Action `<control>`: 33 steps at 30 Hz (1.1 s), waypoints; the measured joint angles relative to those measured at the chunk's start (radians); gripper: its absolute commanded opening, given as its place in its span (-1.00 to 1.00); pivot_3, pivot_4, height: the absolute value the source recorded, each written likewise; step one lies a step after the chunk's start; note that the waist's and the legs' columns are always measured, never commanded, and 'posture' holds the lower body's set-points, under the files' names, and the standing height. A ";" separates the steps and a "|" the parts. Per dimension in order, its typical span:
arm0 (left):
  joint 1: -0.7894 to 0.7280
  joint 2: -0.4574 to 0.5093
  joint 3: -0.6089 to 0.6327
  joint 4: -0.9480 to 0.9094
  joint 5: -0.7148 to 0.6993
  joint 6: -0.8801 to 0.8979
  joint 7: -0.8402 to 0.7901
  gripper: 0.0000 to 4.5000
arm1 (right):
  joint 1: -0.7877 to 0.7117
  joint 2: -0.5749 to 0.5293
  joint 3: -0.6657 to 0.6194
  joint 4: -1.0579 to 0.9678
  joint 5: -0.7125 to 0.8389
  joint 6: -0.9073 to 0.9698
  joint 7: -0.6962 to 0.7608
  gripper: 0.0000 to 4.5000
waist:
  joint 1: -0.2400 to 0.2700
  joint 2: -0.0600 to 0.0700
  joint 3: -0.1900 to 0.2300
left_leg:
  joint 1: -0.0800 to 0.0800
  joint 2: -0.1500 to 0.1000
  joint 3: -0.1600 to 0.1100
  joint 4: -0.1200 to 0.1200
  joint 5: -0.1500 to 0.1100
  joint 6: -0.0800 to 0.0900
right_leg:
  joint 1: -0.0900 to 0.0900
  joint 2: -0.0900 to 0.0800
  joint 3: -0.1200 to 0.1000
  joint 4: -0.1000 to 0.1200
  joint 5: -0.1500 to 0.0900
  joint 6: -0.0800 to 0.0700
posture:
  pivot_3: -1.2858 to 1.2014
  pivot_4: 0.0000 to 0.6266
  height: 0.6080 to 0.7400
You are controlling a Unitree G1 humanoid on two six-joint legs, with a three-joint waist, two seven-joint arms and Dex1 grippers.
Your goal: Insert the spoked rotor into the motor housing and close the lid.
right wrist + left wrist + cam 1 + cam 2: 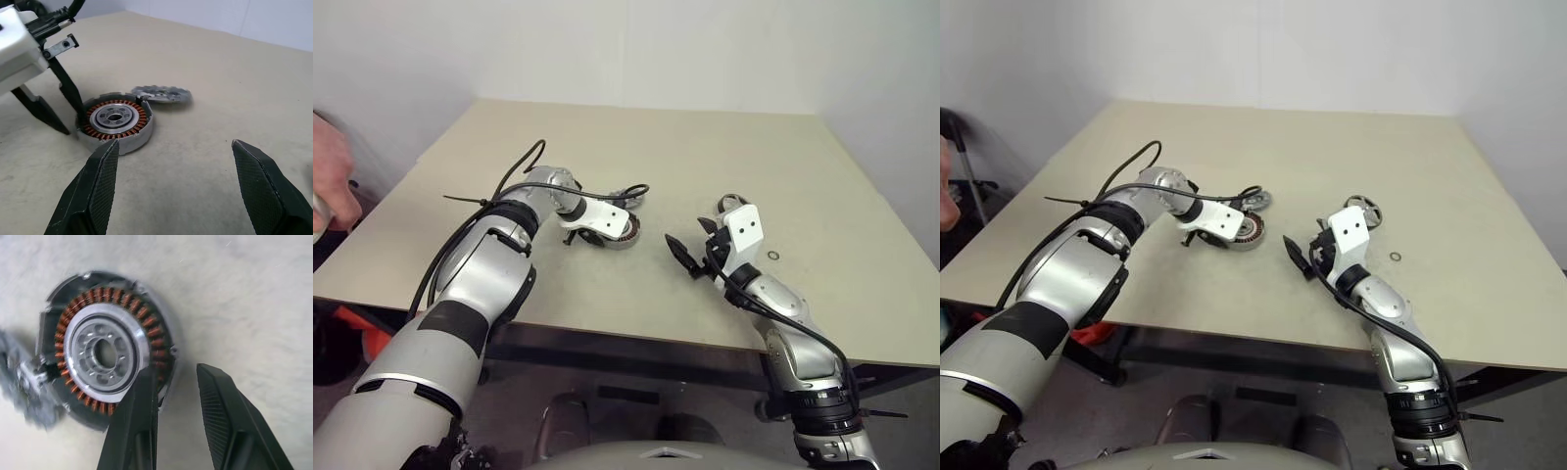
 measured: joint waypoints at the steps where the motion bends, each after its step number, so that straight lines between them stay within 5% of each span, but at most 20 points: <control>1: 0.001 0.002 -0.001 0.000 0.001 -0.001 -0.008 -0.43 | -0.001 0.000 0.000 0.000 0.000 0.000 -0.001 0.83 | 0.000 0.000 0.000 | 0.000 0.000 0.000 0.000 0.000 0.000 | 0.000 0.000 0.000 0.000 0.000 0.000 | 0.03 -1.00 1.00; 9: 0.001 0.004 -0.013 -0.005 0.011 -0.010 -0.003 -0.43 | -0.013 0.007 0.000 0.000 0.000 0.005 -0.010 0.83 | -0.001 0.000 0.000 | 0.000 0.000 0.000 0.000 0.000 0.000 | 0.000 0.000 0.000 0.000 0.000 0.000 | 0.03 -1.00 1.00; 14: 0.002 0.005 -0.015 -0.007 0.014 -0.009 0.001 -0.97 | -0.004 0.007 0.000 -0.037 0.000 0.011 -0.011 0.83 | -0.002 0.000 0.000 | 0.000 0.000 0.000 0.000 0.000 0.000 | 0.000 0.000 0.000 0.000 0.000 0.000 | 0.03 -1.00 1.00; 33: 0.003 0.015 -0.022 -0.008 0.020 -0.050 0.003 -0.99 | -0.007 0.005 -0.001 -0.047 0.001 0.026 -0.009 0.83 | -0.003 0.000 0.000 | 0.001 0.000 0.000 -0.001 0.000 0.000 | 0.000 0.000 0.000 0.000 -0.001 0.002 | 0.03 -1.00 1.00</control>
